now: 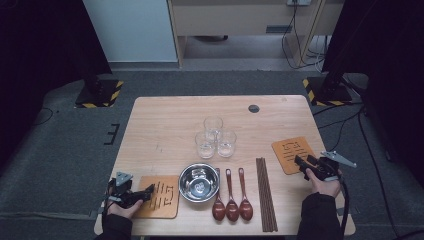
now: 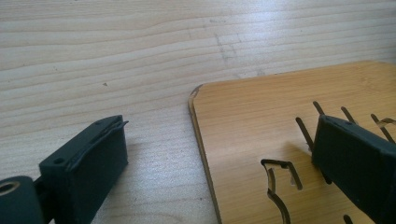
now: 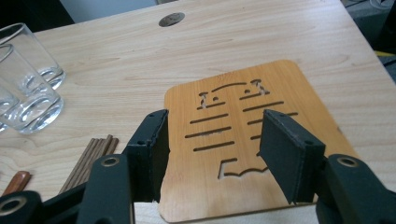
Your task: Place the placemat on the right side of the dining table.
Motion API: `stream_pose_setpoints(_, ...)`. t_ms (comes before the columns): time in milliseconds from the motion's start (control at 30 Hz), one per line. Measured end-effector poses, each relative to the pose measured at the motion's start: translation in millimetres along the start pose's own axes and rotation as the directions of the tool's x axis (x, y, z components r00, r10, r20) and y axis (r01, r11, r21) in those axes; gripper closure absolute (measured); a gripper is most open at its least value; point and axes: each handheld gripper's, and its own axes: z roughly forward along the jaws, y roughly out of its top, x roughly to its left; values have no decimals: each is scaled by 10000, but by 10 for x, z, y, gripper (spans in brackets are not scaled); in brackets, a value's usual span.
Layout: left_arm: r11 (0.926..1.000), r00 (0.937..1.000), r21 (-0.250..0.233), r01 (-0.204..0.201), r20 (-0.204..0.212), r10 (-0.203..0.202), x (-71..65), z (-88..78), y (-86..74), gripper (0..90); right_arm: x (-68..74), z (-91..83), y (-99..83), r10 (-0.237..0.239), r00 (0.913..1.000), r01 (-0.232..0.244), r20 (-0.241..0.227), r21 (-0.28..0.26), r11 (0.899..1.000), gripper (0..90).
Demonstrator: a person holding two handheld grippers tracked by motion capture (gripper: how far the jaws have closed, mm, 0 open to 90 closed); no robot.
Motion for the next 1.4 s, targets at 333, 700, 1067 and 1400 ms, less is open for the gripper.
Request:
stream_pose_setpoints(333,10000,10000,4,-2,9,2,1,3,2,24,-42,6,153,-698,9975,698,-56,73,9975,447)
stream_pose_setpoints(700,10000,10000,-17,35,4,-35,-1,9,5,22,-83,114,228,-1237,9923,1239,-76,435,9913,456)
stream_pose_setpoints(1067,10000,10000,-3,18,3,-18,0,8,5,21,-104,320,191,-1692,9856,1678,8,1233,9781,450)
stream_pose_setpoints(1400,10000,10000,-1,12,6,-12,1,9,6,21,-126,462,129,-1960,9806,1914,73,1824,9644,434)
